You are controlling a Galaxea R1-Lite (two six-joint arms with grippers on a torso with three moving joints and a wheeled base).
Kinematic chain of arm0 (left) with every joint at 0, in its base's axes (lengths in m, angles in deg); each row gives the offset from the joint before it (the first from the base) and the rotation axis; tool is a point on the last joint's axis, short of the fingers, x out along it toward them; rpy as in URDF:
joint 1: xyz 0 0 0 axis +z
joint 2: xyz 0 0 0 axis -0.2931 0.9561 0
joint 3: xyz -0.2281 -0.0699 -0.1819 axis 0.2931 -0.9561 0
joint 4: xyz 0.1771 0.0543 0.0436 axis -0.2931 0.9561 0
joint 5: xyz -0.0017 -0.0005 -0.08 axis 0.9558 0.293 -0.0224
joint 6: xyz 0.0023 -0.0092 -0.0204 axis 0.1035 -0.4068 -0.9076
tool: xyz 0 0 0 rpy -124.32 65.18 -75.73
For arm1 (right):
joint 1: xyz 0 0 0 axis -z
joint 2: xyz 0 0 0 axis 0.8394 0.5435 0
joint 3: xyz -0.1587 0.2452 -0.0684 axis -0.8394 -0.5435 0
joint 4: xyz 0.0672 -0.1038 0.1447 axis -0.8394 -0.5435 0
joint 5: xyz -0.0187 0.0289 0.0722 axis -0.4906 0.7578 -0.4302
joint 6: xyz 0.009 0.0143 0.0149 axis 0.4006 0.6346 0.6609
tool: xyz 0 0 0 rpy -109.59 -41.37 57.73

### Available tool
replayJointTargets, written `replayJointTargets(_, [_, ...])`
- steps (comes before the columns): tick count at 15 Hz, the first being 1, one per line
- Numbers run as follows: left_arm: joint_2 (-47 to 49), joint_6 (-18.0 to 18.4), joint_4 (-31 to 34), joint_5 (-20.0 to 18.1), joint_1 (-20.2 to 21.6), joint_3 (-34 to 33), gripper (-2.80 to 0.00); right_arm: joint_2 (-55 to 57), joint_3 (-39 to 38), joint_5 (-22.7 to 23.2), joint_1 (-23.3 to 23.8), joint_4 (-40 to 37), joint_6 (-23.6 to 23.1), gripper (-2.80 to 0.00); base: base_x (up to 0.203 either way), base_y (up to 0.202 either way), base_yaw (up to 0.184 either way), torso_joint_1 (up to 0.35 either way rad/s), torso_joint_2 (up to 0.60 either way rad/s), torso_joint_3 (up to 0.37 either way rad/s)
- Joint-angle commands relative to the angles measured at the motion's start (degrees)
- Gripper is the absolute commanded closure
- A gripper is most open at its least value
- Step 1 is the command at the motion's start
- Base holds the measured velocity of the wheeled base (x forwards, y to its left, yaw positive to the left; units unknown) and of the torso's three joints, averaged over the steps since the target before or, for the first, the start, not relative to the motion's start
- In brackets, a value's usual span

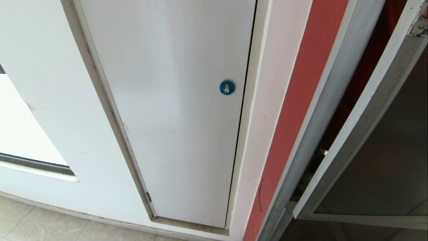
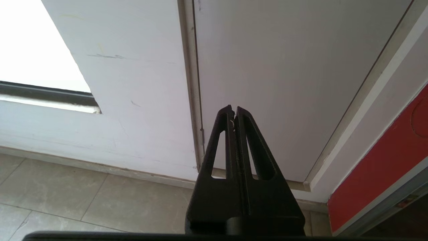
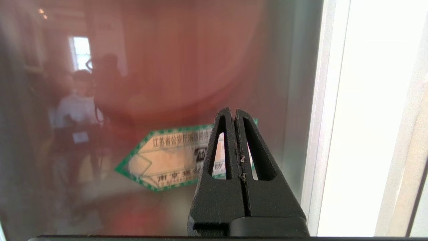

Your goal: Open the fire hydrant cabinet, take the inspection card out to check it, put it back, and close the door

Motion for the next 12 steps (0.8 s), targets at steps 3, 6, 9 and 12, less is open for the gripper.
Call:
replayJointTargets(3, [0.1,0.0,0.0,0.0,0.0,0.0,0.0,0.2,-4.1,-0.2,0.5,0.9,0.7,0.0,0.0,0.0,0.0,0.0,0.0,0.0])
replayJointTargets(6, [0.1,0.0,0.0,0.0,0.0,0.0,0.0,0.2,-4.9,-0.3,1.7,0.6,0.7,0.0,0.0,0.0,0.0,0.0,0.0,0.0])
replayJointTargets(9, [0.1,0.0,0.0,0.0,0.0,0.0,0.0,-1.3,-6.5,1.9,8.1,-0.8,0.8,0.0,0.0,0.0,0.0,0.0,0.0,0.0])
replayJointTargets(12, [0.1,0.0,0.0,0.0,0.0,0.0,0.0,-5.3,-12.4,5.0,8.1,-0.8,1.0,0.0,0.0,0.0,0.0,0.0,0.0,0.0])
